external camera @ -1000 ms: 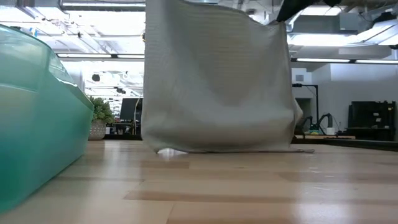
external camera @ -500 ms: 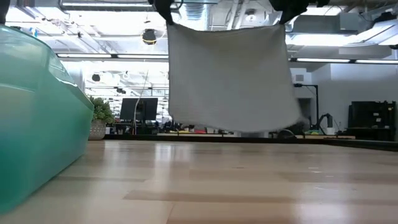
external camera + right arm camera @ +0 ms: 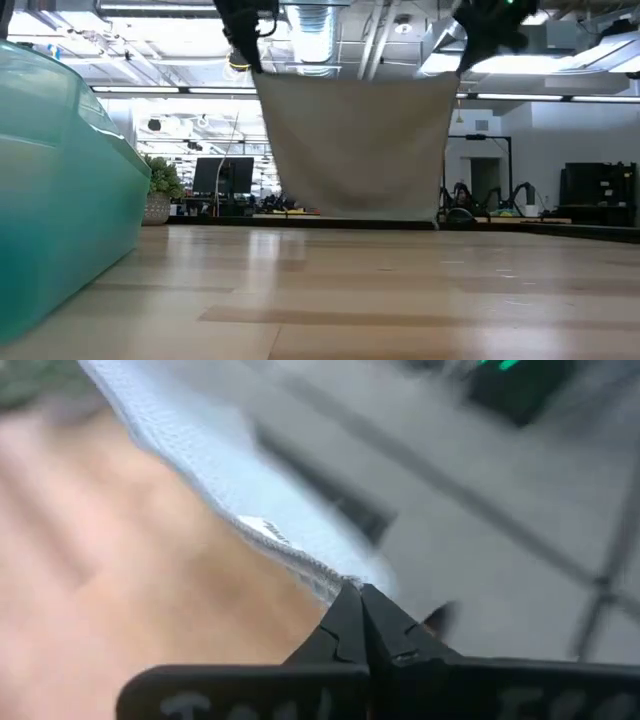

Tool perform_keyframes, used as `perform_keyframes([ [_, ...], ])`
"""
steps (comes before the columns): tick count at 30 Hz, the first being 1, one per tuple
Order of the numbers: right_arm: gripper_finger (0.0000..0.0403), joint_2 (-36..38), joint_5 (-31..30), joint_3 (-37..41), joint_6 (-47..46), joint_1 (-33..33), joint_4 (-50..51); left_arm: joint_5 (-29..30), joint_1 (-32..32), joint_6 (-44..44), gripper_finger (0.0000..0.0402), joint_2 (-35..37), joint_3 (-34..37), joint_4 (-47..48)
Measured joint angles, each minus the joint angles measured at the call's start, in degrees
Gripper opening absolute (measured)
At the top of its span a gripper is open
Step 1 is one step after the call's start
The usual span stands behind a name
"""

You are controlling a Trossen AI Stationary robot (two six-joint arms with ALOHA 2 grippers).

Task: Fold microfiber towels
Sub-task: Fold the gray towel and put into the bin

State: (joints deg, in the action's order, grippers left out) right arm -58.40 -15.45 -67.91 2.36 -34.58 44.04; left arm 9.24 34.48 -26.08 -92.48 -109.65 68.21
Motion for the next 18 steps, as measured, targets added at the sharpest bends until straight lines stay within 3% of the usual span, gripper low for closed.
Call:
perform_keyframes([
  [5, 0.0, 6.77, 6.61, 13.54, -9.78, 9.35, -0.02, -5.19, -5.89, 5.42, 0.0001, 0.22, 8.58, 8.89],
  [9, 0.0, 12.12, 7.25, 24.09, -24.29, 21.3, -4.94, -6.6, -13.28, 10.99, 0.0001, 1.55, 17.61, 10.55],
  [14, 0.0, 15.06, 0.81, 33.95, -43.23, 37.93, -11.76, -8.66, -24.06, 18.5, 0.0001, 3.12, 29.17, 5.98],
  [18, 0.0, 14.0, -7.12, 36.96, -56.86, 48.81, -12.99, -8.97, -31.97, 23.83, 0.0001, 3.52, 36.73, 1.05],
])
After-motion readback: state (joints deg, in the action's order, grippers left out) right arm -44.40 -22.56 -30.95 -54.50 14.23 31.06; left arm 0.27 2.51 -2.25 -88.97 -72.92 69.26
